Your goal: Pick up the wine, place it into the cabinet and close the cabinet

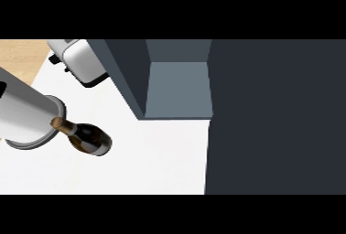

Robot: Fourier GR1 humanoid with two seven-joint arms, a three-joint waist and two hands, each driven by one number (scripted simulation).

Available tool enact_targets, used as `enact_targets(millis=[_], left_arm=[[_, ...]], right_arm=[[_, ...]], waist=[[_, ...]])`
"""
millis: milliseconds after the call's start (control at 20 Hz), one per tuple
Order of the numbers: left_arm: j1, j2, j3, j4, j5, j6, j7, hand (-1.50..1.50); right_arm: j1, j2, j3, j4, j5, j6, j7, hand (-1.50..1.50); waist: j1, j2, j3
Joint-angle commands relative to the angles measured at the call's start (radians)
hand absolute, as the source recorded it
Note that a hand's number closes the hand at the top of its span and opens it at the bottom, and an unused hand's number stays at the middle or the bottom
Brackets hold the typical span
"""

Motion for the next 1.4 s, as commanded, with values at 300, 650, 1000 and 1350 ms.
enact_targets(millis=[300, 650, 1000, 1350], left_arm=[[0.023, 0.031, 0.017, -0.152, 0.005, 0.082, 0.138, -1.50], [-0.064, 0.119, 0.128, -0.180, 0.073, 0.160, 0.266, -1.50], [-0.007, 0.117, 0.178, -0.184, 0.081, 0.126, 0.244, -1.50], [-0.027, 0.107, 0.224, -0.077, 0.056, 0.087, 0.149, -1.50]], right_arm=[[0.051, 0.016, 0.115, -0.271, 0.001, -0.079, 0.154, -1.50], [-0.004, 0.015, 0.111, -0.270, 0.010, -0.143, 0.202, -1.50], [0.043, -0.038, 0.042, -0.293, -0.081, -0.091, 0.176, -1.50], [0.100, -0.009, 0.112, -0.329, -0.010, -0.118, 0.160, -1.50]], waist=[[-0.003, -0.003, -0.001], [0.003, -0.005, -0.001], [0.003, -0.007, -0.001], [-0.009, -0.004, -0.002]])
